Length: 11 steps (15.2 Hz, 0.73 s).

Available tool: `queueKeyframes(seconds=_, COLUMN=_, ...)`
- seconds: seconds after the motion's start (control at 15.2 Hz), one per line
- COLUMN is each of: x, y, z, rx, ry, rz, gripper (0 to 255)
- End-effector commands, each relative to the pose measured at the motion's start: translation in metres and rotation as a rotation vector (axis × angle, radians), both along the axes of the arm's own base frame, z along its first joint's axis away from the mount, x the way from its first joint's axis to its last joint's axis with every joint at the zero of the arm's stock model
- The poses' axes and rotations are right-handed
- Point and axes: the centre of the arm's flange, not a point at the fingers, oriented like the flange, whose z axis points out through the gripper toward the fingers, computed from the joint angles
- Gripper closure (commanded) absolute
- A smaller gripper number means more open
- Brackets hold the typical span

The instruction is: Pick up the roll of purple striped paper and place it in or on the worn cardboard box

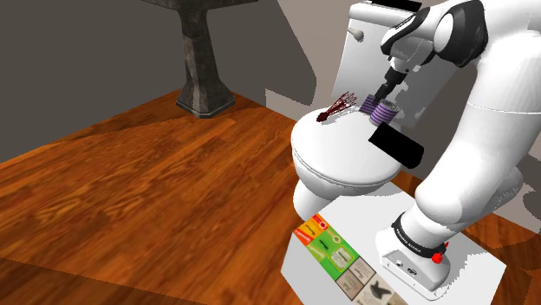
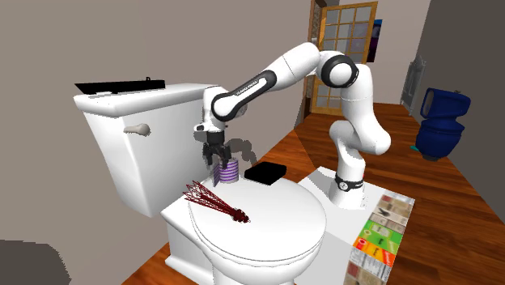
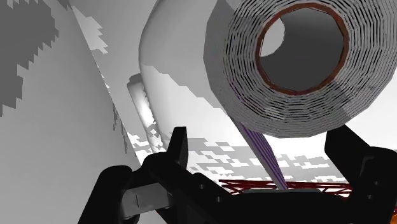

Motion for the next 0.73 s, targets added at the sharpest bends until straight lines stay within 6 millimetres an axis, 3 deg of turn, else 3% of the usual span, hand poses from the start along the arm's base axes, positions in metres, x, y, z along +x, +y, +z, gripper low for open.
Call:
queueKeyframes(seconds=0.0, x=0.0005, y=0.0005, z=-0.0085, rx=0.000, ry=0.000, rz=0.000, gripper=0)
queueKeyframes(seconds=0.46, x=0.0005, y=0.0005, z=-0.0084, rx=0.000, ry=0.000, rz=0.000, gripper=0)
queueKeyframes(seconds=0.53, x=0.0005, y=0.0005, z=-0.0084, rx=0.000, ry=0.000, rz=0.000, gripper=255)
queueKeyframes(seconds=0.66, x=0.0005, y=0.0005, z=-0.0084, rx=0.000, ry=0.000, rz=0.000, gripper=255)
